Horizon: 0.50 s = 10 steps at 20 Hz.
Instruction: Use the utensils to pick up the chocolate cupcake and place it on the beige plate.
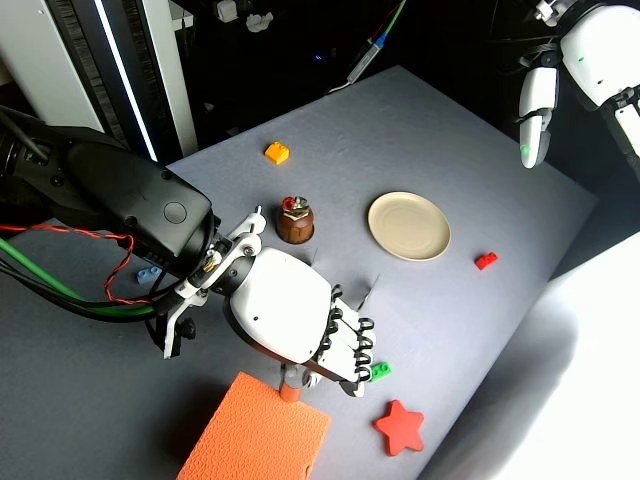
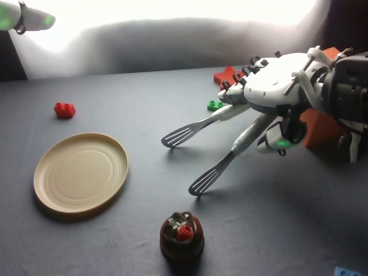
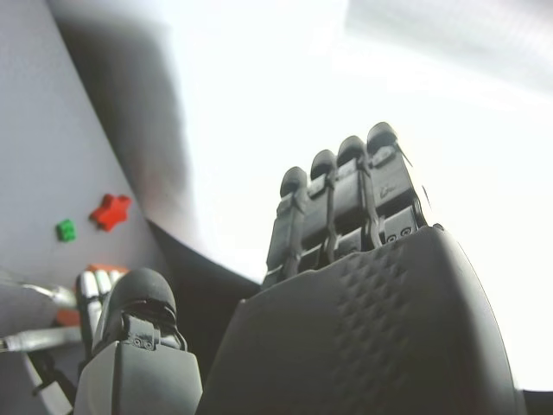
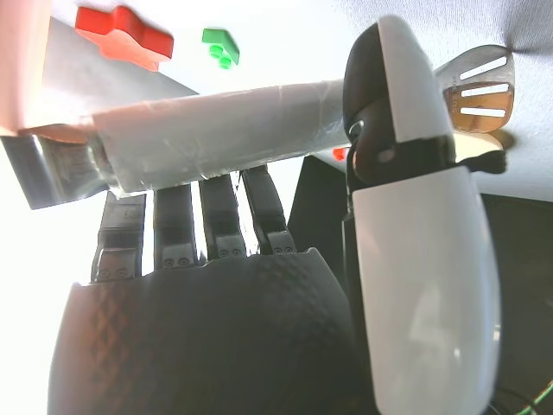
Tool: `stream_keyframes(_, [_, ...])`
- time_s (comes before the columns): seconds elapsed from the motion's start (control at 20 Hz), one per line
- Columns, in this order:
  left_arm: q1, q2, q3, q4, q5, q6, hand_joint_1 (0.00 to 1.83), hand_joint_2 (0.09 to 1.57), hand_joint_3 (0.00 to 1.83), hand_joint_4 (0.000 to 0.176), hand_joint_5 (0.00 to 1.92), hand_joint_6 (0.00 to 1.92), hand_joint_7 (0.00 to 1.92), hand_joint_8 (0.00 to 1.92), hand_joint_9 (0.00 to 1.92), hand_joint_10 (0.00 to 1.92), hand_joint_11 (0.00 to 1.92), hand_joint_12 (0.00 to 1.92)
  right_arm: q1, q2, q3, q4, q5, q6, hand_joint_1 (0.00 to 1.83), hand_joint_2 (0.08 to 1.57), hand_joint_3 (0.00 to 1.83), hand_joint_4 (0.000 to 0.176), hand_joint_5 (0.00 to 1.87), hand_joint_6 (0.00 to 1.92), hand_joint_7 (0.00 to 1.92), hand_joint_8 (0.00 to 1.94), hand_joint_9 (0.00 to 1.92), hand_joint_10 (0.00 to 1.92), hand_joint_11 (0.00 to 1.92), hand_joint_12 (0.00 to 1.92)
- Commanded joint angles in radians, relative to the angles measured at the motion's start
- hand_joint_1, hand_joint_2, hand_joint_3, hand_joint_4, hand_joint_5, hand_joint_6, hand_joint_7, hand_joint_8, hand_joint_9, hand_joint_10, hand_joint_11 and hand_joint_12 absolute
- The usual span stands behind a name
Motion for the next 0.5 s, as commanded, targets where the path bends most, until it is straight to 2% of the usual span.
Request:
stream_keyframes(0.0, [-0.006, 0.012, -0.002, 0.007, 0.029, 0.002, 0.00, 1.12, 0.00, 0.000, 0.11, 0.01, 0.09, 0.01, 0.05, 0.01, 0.01, 0.00, 0.001, 0.002, 0.005, -0.021, -0.001, -0.002, 0.97, 1.07, 0.00, 0.000, 0.31, 0.02, 0.30, 0.01, 0.28, 0.02, 0.00, 0.72])
stream_keyframes(0.1, [-0.006, 0.012, -0.001, 0.007, 0.029, 0.002, 0.00, 1.12, 0.00, 0.000, 0.10, 0.00, 0.07, 0.00, 0.03, 0.00, 0.00, 0.00, 0.000, 0.002, 0.008, -0.021, -0.004, -0.002, 0.94, 1.10, 0.01, 0.000, 0.33, 0.01, 0.32, 0.01, 0.29, 0.01, 0.00, 0.70])
stream_keyframes(0.3, [-0.006, 0.012, -0.002, 0.007, 0.030, 0.002, 0.00, 1.12, 0.00, 0.000, 0.10, 0.00, 0.07, 0.00, 0.03, 0.00, 0.00, 0.00, 0.001, 0.002, 0.010, -0.034, -0.005, -0.002, 1.01, 1.11, 0.00, 0.000, 0.51, 0.02, 0.49, 0.01, 0.44, 0.02, 0.00, 1.06])
stream_keyframes(0.45, [-0.006, 0.012, -0.002, 0.007, 0.031, 0.002, 0.00, 1.13, 0.00, 0.000, 0.11, 0.00, 0.08, 0.00, 0.04, 0.00, 0.00, 0.00, 0.004, 0.002, 0.010, -0.034, -0.005, -0.002, 1.07, 1.07, 0.00, 0.000, 0.66, 0.04, 0.57, 0.01, 0.50, 0.02, 0.00, 1.15])
